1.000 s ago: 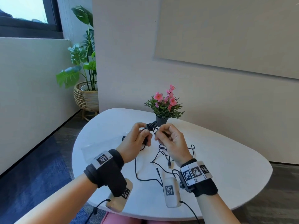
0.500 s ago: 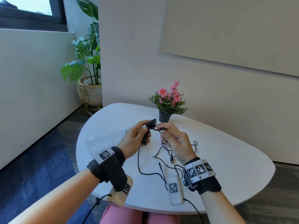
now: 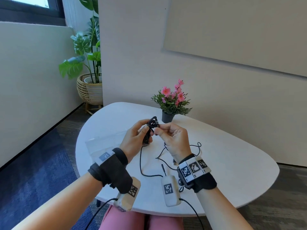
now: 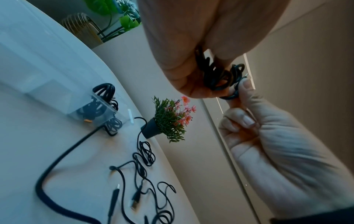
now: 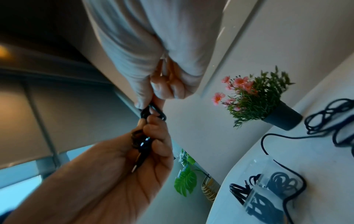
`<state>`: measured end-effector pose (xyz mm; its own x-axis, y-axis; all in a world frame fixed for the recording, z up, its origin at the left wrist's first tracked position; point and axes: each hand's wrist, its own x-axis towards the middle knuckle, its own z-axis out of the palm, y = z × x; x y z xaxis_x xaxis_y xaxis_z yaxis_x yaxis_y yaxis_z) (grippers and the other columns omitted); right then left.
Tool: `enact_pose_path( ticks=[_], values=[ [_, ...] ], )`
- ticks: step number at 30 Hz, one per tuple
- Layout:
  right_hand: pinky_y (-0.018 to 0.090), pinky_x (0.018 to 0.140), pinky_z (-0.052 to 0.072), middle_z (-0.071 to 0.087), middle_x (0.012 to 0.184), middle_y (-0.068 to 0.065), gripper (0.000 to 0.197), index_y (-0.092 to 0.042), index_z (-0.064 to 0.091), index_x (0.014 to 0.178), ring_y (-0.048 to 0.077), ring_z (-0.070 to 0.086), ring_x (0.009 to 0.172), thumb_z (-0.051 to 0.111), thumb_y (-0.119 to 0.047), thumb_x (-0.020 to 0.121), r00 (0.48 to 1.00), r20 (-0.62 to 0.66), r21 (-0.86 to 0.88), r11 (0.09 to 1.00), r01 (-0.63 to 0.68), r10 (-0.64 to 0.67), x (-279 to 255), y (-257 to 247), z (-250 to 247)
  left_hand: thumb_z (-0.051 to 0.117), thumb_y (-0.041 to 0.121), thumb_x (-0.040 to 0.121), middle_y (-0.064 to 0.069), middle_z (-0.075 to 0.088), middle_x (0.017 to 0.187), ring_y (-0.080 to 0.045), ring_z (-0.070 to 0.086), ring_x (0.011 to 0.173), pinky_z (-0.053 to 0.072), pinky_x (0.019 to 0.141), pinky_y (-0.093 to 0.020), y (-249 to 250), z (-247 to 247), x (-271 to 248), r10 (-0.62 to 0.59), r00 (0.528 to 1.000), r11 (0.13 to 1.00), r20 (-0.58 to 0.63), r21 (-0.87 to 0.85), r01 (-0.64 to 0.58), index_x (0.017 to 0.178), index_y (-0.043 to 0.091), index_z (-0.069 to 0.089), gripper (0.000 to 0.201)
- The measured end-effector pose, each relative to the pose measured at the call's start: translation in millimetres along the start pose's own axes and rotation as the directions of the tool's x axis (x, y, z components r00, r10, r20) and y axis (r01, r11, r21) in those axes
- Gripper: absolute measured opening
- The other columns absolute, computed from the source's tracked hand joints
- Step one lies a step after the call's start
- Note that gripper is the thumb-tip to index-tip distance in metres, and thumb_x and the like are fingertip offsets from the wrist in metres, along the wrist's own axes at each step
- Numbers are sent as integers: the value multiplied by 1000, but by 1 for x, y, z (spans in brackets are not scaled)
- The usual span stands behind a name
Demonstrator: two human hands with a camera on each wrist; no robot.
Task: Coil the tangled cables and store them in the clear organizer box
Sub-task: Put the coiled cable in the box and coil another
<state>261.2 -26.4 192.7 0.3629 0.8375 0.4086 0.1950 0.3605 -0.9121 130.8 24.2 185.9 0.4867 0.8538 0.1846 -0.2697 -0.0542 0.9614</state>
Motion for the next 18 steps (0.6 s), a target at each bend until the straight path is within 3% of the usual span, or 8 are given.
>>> enact_pose_path(
  ticks=[2,4,7,11,16,18],
  values=[
    [16,66,53,69,59,-6,18,-12,66,73,4,65,59,69,5,78,1000,-1,-39,999,-2,2,-2,3,3,35,10,100,-5,52,71,-13,50,56,41,55,-22,-2,-1,-1,7,1000,1000,-6,29,-7,105,26,57,28],
    [19,66,54,68,62,-1,21,-15,65,69,10,64,60,73,4,76,999,-34,-77,997,-22,19,-1,7,5,36,9,100,-5,53,72,-14,50,57,41,53,-22,-6,-3,0,9,1000,997,-7,73,-9,104,26,57,28],
    [28,70,53,65,66,12,16,-8,64,67,16,62,64,74,2,75,997,-19,-135,987,-81,79,2,11,6,36,8,99,-7,56,75,-19,53,61,43,59,-29,-12,-7,-1,-7,1000,990,-3,139,7,102,29,55,29],
    [31,71,53,64,59,6,12,8,63,69,11,60,57,71,3,77,986,31,-174,972,-158,166,3,10,5,36,6,99,-10,60,78,-25,57,65,51,60,-23,-20,-10,-7,-33,999,985,14,168,31,103,26,50,25],
    [38,75,53,63,58,9,24,-11,62,56,19,59,61,73,0,75,955,56,-250,930,-267,290,4,8,2,35,4,99,-13,58,79,-22,57,63,49,55,-16,-24,-7,-10,-80,997,991,23,113,77,111,14,46,19],
    [33,67,52,62,61,13,24,-10,62,55,17,58,58,74,-1,74,939,74,-274,912,-304,335,3,4,0,35,4,99,-12,57,78,-18,57,60,50,55,-17,-24,-7,-11,-95,995,991,39,103,90,113,11,45,19]
  ],
)
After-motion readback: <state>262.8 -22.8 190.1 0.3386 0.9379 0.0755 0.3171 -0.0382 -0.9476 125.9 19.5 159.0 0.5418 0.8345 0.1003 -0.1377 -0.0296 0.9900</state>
